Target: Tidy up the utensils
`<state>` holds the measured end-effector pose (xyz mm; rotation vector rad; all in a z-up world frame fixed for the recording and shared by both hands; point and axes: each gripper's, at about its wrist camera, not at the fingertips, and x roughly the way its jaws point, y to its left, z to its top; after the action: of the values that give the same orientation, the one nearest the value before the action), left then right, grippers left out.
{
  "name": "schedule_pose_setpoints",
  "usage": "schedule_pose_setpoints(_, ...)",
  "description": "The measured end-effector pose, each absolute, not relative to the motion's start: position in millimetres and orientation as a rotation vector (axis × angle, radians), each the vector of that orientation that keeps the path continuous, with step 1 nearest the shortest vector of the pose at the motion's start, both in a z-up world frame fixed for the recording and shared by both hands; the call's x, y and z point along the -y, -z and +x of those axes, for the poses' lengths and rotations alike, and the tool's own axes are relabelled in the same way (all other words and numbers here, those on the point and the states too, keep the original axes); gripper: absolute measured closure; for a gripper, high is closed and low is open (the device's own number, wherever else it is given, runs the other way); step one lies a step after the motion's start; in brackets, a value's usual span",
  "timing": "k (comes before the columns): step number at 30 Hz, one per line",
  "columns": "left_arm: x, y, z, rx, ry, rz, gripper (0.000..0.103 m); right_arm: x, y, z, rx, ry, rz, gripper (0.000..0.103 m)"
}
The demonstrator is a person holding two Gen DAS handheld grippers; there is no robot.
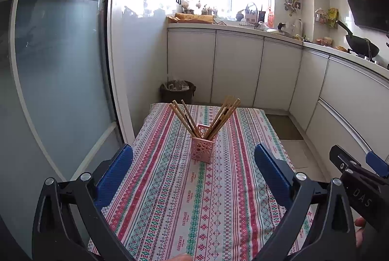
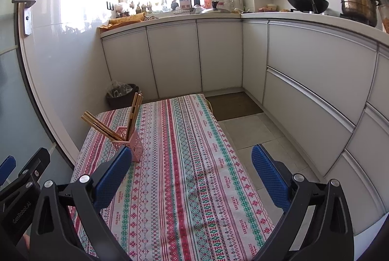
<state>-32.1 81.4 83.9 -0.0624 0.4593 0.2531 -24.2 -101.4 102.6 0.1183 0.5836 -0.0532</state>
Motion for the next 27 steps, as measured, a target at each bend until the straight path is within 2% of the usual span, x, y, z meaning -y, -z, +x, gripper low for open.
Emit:
schedule_pose_setpoints(9, -85.7, -90.2, -41.3, -0.386, -0.243, -0.093, 0.007, 100.8, -102.5, -25.4, -0.589, 0.047, 0.118, 0.007)
schedule_pose_setpoints(16, -81.5, -84.5, -31.6, -0.478, -0.314, -0.048, 0.007, 100.2, -102.2, -26.9, -0.594, 0.037, 0.118, 0.007)
schedule_pose_setpoints(27, -81.6, -90.7, -40.6, -0.421, -0.297, -0.058, 0.007, 104.2, -101.2, -27.2, -0.598, 0.038, 0.126, 0.007)
